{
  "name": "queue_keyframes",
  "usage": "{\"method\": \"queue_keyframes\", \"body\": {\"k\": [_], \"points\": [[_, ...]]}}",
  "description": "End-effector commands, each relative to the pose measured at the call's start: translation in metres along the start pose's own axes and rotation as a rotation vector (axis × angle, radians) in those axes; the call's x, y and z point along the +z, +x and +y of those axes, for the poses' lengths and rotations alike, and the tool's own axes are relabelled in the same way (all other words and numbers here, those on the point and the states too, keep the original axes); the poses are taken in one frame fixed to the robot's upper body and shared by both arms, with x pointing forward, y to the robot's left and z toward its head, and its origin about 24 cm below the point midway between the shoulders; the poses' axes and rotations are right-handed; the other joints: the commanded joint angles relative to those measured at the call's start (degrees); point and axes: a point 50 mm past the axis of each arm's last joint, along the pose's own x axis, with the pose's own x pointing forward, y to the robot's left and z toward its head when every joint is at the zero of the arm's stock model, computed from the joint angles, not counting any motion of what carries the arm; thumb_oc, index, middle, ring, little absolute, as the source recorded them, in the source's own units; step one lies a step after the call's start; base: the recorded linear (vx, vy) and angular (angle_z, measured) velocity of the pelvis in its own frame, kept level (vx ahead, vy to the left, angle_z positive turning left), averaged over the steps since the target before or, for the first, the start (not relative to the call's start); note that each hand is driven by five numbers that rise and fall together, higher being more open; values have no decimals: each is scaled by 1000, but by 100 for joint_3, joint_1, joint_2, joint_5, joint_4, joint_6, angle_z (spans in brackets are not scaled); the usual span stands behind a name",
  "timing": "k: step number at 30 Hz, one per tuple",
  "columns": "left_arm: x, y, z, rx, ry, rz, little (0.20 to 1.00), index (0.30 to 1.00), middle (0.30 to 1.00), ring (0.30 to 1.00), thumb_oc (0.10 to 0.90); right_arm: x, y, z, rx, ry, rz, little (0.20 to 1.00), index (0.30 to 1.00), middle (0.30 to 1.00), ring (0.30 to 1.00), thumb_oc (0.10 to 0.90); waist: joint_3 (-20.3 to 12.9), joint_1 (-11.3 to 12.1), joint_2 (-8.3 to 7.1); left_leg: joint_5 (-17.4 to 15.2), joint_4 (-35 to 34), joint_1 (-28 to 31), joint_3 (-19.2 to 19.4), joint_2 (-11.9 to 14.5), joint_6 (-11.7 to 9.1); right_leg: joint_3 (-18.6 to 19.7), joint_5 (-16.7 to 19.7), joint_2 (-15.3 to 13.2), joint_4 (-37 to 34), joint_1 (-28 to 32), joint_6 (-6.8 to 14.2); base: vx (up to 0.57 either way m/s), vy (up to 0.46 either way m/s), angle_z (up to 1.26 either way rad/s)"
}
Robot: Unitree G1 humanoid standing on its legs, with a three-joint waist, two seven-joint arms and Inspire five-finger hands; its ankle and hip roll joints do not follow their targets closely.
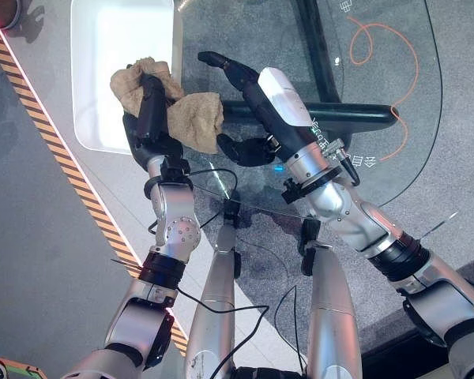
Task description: Wipe the table with a cloth and put it in the basket.
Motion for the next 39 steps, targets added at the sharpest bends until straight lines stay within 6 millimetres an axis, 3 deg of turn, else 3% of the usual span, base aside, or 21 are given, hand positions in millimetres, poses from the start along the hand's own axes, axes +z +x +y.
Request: {"method": "queue_keyframes", "body": {"k": [1, 7, 15, 21, 25, 31, 39], "points": [[57, 11, -66, -258, -68, -343, 200, 300, 300, 300, 100, 70, 30, -27, -190, 61, -340, 900, 900, 900, 900, 800, -118, 8, -378, -948, 601, 190, 599, -788, 633, -343, 1074, 306, -1861, 452, 149, 0, 0, 0], [58, 13, -66, -233, -51, -366, 200, 300, 300, 300, 100, 59, 29, -33, -287, 71, -281, 900, 900, 900, 900, 800, -118, -32, -367, -954, 608, 174, 618, -777, 620, -329, 1063, 308, -1838, 416, 145, 1, 6, 0], [68, 14, -53, -187, -20, -440, 200, 300, 300, 300, 100, 13, 5, -53, -578, 38, -88, 900, 900, 900, 900, 800, -118, -176, -374, -1016, 630, 173, 677, -723, 626, -251, 1025, 327, -1790, 380, 148, 6, 37, 0], [81, 13, -38, -152, 31, -506, 200, 300, 300, 300, 100, -48, -38, -69, -827, -83, 205, 900, 900, 900, 900, 800, -118, -297, -391, -1091, 682, 173, 709, -684, 653, -175, 1012, 337, -1738, 341, 156, 2, 5, 0], [88, 17, -32, -127, 76, -535, 200, 300, 300, 300, 100, -77, -62, -79, -925, -145, 351, 900, 900, 900, 900, 800, -118, -340, -391, -1126, 690, 209, 725, -669, 663, -147, 1005, 352, -1725, 361, 157, 0, 0, 0], [106, 28, -28, -101, 137, -593, 200, 300, 300, 300, 100, -119, -97, -101, -986, -331, 569, 900, 900, 900, 900, 800, -118, -358, -367, -1172, 716, 229, 730, -630, 663, -116, 979, 374, -1682, 368, 149, 0, 0, 0], [134, 48, -33, -23, 272, -698, 200, 300, 300, 300, 100, -161, -148, -101, -1021, -374, 865, 900, 900, 900, 900, 800, -118, -366, -375, -1195, 721, 231, 747, -565, 630, -122, 937, 398, -1685, 398, 109, 0, 0, 0]]}}
